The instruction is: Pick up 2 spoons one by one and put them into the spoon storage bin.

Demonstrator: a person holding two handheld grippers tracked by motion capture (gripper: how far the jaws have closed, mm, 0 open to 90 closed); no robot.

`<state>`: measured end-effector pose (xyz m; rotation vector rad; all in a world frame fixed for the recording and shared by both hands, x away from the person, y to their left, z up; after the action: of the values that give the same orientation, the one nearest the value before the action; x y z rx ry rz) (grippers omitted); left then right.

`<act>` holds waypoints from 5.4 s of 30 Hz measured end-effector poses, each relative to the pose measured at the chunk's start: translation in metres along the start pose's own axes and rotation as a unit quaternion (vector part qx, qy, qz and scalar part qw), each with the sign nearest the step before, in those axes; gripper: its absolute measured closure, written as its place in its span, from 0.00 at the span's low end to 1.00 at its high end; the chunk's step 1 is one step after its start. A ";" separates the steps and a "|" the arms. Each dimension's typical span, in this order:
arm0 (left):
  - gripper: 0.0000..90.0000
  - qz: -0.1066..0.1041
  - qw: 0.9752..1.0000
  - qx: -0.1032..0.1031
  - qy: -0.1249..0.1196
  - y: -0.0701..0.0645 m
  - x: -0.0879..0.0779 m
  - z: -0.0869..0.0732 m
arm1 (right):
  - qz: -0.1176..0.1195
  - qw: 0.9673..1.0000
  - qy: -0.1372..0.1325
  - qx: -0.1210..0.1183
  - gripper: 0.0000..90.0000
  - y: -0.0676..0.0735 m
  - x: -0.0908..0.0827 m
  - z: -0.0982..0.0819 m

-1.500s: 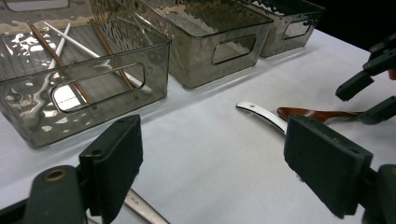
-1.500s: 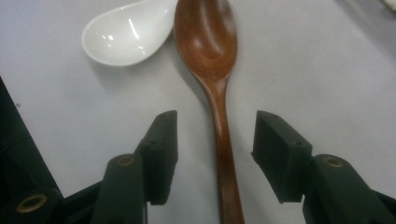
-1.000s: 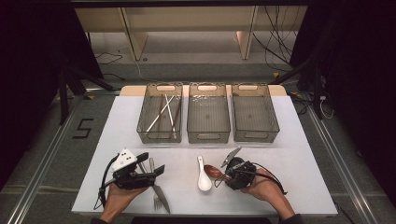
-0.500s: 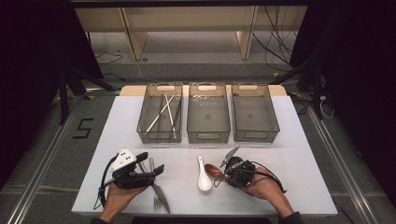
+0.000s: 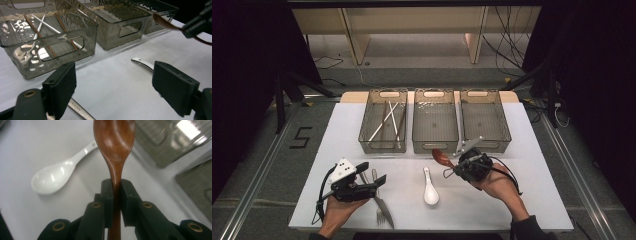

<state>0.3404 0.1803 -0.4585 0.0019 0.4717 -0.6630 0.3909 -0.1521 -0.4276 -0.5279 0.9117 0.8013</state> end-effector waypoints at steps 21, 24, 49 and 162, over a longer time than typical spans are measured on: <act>0.21 0.004 1.000 -0.004 -0.007 0.002 -0.002 0.000 | -0.044 0.997 -0.048 0.035 0.91 -0.033 0.007 0.088; 0.21 0.003 1.000 -0.005 -0.008 0.002 -0.002 0.000 | -0.051 0.996 -0.056 0.043 0.91 -0.038 0.009 0.099; 0.21 -0.001 1.000 -0.010 -0.011 0.003 -0.002 0.000 | -0.073 0.992 -0.052 0.089 0.91 -0.071 0.044 0.143; 0.21 0.005 1.000 -0.017 -0.022 0.005 -0.003 0.000 | 0.101 0.988 0.021 -0.118 0.64 0.077 0.064 0.025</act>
<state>0.3413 0.1865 -0.4574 -0.0416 0.4404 -0.6432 0.3649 -0.0638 -0.4742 -0.6683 0.9248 1.0945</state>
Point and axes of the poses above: each handheld gripper's, and its own axes: x roughly forward along the jaws, z roughly out of its top, y roughly to its left, the point moved 3 cm from there along x, roughly forward along the jaws, and after that the axes turned 1 degree about y, right-handed, at the moved point
